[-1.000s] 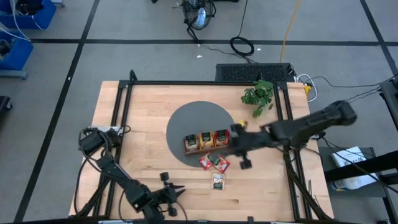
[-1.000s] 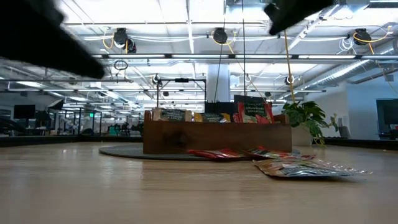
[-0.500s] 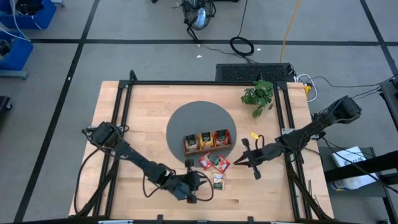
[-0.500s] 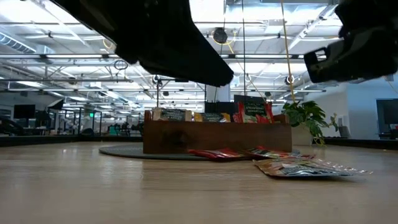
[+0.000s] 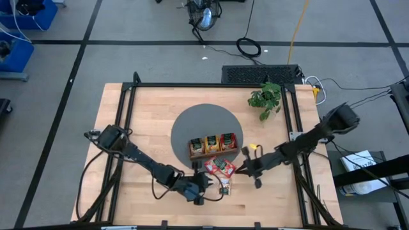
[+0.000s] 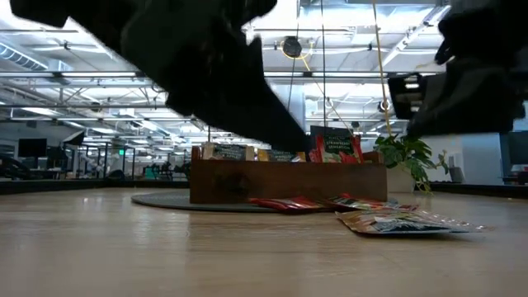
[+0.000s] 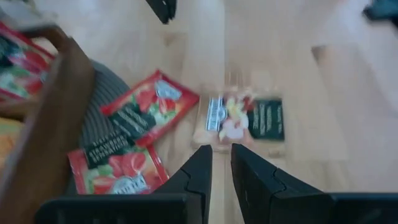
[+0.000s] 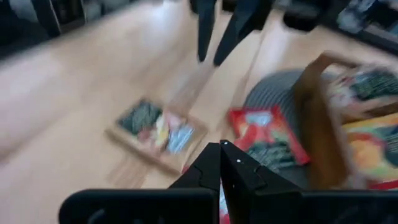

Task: Pick & Place Tea
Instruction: Put the red tea bag into the right section of the wooden organizer

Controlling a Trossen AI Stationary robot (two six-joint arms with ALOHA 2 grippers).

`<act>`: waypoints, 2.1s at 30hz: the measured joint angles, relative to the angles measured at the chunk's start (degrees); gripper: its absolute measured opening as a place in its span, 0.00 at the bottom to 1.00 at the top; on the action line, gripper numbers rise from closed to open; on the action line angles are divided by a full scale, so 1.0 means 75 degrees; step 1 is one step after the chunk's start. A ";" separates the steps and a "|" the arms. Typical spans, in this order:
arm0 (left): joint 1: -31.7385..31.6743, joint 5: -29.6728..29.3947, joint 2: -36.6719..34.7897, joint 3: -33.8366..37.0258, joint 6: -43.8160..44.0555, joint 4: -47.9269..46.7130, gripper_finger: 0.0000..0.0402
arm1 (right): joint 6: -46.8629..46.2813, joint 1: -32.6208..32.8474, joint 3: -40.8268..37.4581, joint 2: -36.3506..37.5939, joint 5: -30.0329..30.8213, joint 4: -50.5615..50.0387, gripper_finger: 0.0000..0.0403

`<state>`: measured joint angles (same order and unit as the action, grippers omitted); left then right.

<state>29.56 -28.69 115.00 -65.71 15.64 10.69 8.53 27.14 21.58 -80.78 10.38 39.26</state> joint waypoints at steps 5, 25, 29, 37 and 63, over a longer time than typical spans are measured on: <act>0.0026 -0.0321 0.0372 -0.0006 -0.0506 0.0246 0.17 | 0.0314 -0.0022 0.0806 -0.1336 0.0391 0.0008 0.00; -0.0390 -0.0666 0.0571 -0.0052 -0.0957 0.0141 0.01 | -0.0080 -0.0268 0.1256 -0.2042 0.0590 -0.0235 0.00; -0.0524 -0.0590 0.0571 -0.0052 -0.0787 0.0147 0.02 | -0.0212 -0.0271 0.1256 -0.2042 0.0591 -0.0308 0.00; -0.0770 -0.0234 0.0679 -0.0048 -0.0503 -0.0343 0.02 | -0.0259 -0.0332 0.1253 -0.2251 0.0607 -0.0662 0.00; 0.0217 0.0542 0.0900 -0.0076 0.1460 -0.0895 0.03 | -0.3152 0.0380 0.1265 -0.2421 0.0872 -0.1375 0.00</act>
<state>31.19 -24.62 121.75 -66.28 26.59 3.97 -15.11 29.98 31.07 -98.94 16.91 28.95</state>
